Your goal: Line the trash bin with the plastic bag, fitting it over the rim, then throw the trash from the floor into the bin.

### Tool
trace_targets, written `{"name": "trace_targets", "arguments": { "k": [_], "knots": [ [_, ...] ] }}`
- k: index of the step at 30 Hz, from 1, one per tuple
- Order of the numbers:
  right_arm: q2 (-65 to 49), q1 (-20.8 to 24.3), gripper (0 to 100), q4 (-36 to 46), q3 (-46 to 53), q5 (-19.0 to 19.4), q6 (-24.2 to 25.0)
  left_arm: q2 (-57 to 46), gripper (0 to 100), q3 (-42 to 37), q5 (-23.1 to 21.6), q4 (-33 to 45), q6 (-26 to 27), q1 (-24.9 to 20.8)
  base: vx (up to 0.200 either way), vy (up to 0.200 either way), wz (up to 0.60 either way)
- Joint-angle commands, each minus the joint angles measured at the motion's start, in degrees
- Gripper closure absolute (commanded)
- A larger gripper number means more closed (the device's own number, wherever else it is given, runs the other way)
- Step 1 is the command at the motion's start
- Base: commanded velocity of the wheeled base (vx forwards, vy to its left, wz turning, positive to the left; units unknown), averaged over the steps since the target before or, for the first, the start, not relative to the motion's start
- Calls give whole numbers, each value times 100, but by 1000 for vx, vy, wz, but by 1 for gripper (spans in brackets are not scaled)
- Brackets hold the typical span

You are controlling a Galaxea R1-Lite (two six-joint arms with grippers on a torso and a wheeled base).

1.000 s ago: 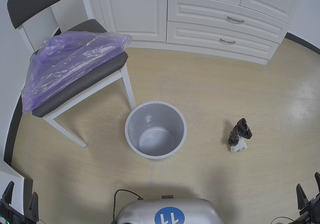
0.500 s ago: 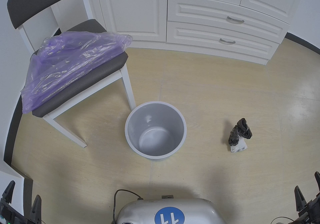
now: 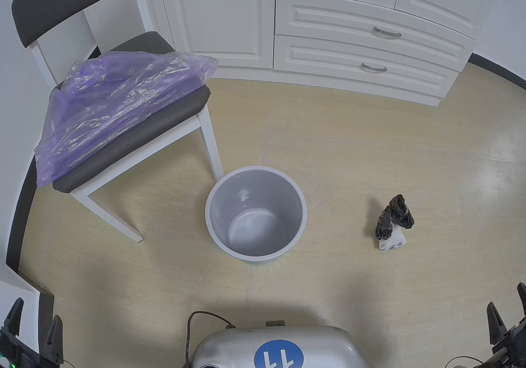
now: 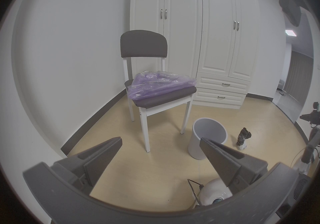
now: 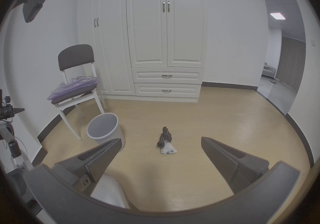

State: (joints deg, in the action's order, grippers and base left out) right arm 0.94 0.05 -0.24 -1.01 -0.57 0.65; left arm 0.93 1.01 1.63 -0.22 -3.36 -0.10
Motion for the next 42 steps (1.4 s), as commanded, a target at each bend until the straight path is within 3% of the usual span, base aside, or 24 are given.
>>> {"name": "trace_targets", "arguments": {
  "k": [1,7,10,14,18,21,23,24,26,29,31,33,39,40,42],
  "knots": [
    [-94,4,0,-2,101,-4,6,-75,0,-101,12,-4,-6,1,0,0,0],
    [-94,-14,0,-2,101,5,-188,-84,0,-75,-49,-189,451,1,0,0,0],
    [-94,-14,0,-2,101,84,-249,-66,0,189,-199,-998,213,-8,0,0,0],
    [-94,-5,0,-2,101,163,-407,-75,0,189,-489,-883,231,1,0,0,0],
    [-94,-5,0,-11,101,145,-372,-49,0,286,-506,-664,714,1,0,0,0],
    [-94,-5,0,-64,101,75,-126,-57,0,347,-480,-637,714,1,0,0,0],
    [-94,4,0,-389,-233,-48,313,-66,0,356,-436,-655,635,-8,0,0,0],
    [-85,13,0,-406,-874,-39,656,-66,0,382,-427,-690,512,1,0,0,0],
    [-59,4,0,139,-1147,-13,428,-57,0,523,-471,-611,460,1,0,0,0],
    [82,30,0,596,-1367,224,-372,101,0,690,-471,-558,565,-52,0,0,0],
    [205,39,0,578,-1393,251,-390,224,0,769,-462,-523,662,-52,0,0,0],
    [891,-5,0,191,-1665,277,-390,795,0,1173,-330,-286,1101,-8,0,0,0],
    [2209,-5,0,-837,-1964,268,-390,2026,0,1938,118,-57,1620,10,0,0,0],
    [2965,-5,0,-1479,-2158,233,-372,2729,0,2193,628,-57,1910,71,0,0,0],
    [3492,-5,0,-1936,-2333,207,-355,3151,0,2237,1014,-127,2050,80,0,0,0]
  ]
}}
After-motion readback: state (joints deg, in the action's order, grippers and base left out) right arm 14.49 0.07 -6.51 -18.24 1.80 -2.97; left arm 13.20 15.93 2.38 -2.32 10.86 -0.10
